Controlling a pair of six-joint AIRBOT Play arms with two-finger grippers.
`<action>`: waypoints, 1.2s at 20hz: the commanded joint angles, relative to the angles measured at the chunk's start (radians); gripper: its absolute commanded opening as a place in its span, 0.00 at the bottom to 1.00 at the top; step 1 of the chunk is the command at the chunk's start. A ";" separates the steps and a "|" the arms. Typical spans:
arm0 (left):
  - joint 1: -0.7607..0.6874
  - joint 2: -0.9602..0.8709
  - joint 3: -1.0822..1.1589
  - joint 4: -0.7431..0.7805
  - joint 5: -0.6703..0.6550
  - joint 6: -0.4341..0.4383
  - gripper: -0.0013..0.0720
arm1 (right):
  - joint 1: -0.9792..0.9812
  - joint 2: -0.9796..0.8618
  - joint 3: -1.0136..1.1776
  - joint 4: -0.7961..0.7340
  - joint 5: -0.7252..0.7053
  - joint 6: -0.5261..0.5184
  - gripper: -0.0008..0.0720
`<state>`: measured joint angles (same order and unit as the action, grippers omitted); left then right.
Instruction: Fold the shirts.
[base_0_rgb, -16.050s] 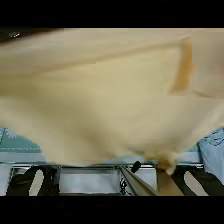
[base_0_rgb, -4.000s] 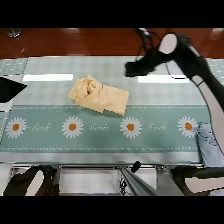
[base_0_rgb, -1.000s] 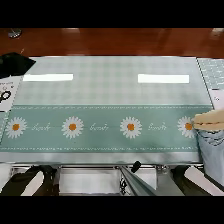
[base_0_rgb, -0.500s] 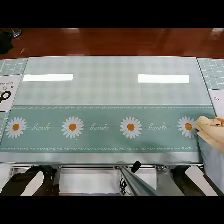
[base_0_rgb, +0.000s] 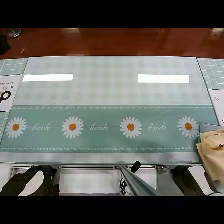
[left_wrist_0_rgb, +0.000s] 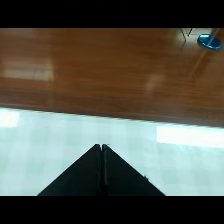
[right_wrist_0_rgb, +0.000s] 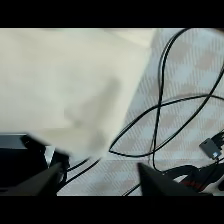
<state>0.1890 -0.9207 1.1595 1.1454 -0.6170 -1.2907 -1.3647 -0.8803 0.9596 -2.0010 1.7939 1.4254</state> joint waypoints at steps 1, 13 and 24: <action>0.004 -0.034 0.000 0.008 -0.030 0.000 0.04 | -0.054 0.016 -0.047 0.011 -0.017 -0.043 0.85; -0.369 -0.282 0.115 0.257 -0.531 -0.079 0.72 | 0.861 -0.238 0.269 0.572 -0.407 -0.097 0.86; -0.644 -0.437 0.213 0.530 -0.719 -0.383 1.00 | 1.310 -0.384 0.299 0.598 -0.421 0.011 0.86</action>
<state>-0.4328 -1.3430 1.3666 1.6470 -1.3132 -1.6272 -0.0830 -1.2400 1.2564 -1.5017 1.3861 1.4117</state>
